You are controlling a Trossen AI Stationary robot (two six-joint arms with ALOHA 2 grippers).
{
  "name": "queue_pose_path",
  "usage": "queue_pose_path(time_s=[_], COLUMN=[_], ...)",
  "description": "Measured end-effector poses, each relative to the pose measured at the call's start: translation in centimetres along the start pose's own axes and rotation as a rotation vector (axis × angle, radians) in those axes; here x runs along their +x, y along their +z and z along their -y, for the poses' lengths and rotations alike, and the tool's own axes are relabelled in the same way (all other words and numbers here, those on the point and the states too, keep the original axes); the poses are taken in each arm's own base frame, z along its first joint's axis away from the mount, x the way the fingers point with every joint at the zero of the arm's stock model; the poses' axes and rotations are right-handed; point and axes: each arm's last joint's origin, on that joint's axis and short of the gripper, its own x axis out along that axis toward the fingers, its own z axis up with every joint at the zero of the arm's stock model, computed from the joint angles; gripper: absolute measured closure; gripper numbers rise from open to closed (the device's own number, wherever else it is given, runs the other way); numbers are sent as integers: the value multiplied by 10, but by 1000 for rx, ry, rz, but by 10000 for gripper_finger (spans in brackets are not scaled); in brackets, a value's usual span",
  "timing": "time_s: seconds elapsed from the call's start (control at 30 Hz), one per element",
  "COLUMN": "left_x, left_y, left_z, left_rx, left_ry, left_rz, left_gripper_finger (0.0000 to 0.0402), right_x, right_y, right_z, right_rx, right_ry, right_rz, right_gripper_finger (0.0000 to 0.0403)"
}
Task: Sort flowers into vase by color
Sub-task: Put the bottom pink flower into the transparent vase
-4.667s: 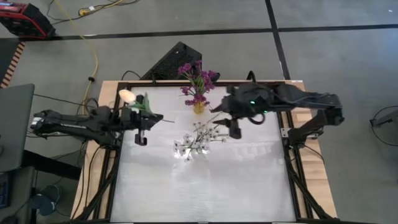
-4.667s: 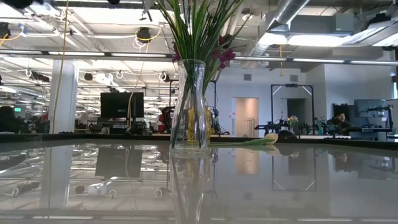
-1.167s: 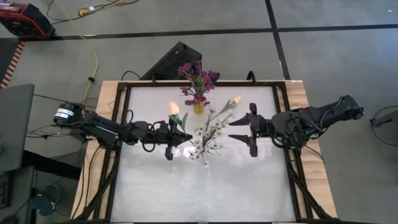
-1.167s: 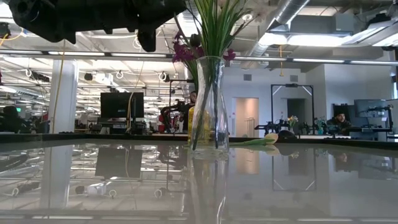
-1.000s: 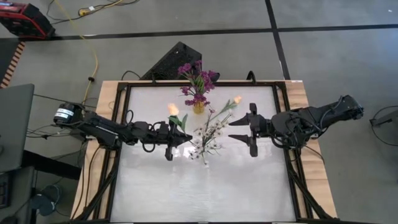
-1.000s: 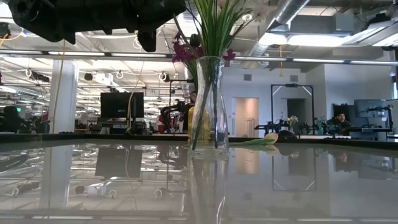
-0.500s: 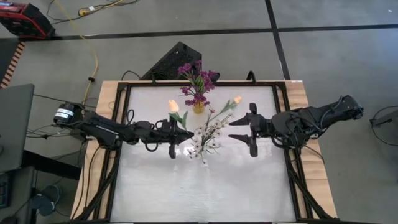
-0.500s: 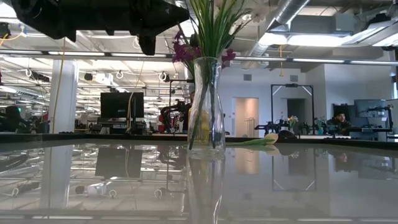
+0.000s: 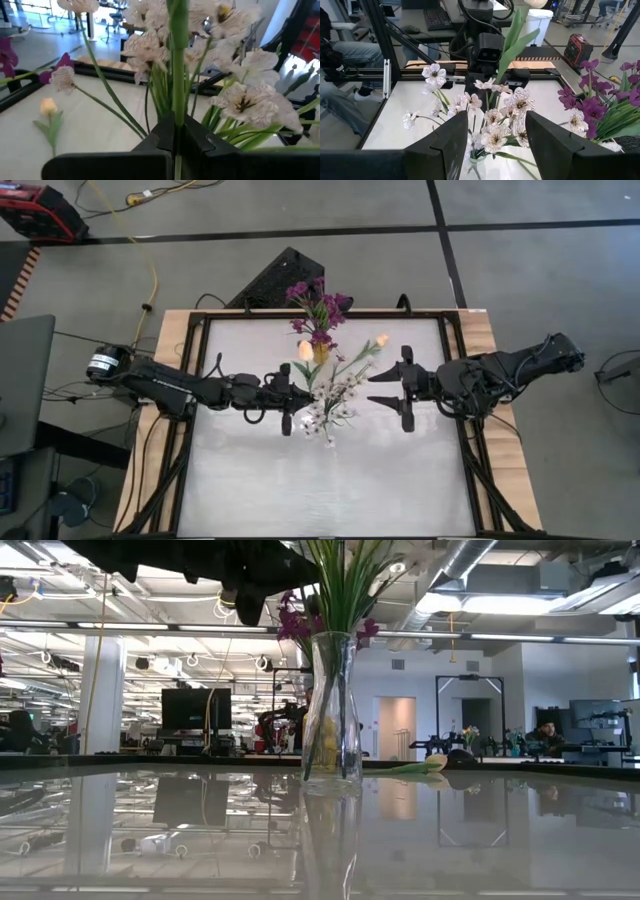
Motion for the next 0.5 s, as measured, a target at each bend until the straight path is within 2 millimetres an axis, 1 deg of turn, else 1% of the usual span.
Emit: queue_pose_path(time_s=[0.2,0.37,0.5], left_x=[1,4,4], left_y=[-3,-9,-8], left_z=[0,-1,-1], left_rx=[-5,-5,3], left_ry=[7,11,15], left_rz=[-12,-43,-40], left_gripper_finger=[401,401,395], right_x=[0,1,3], right_y=[0,-1,-4], right_z=[0,0,-1], right_rx=[-1,1,2], right_ry=[0,0,-1], right_rz=[-1,2,-15], right_gripper_finger=[179,179,179])
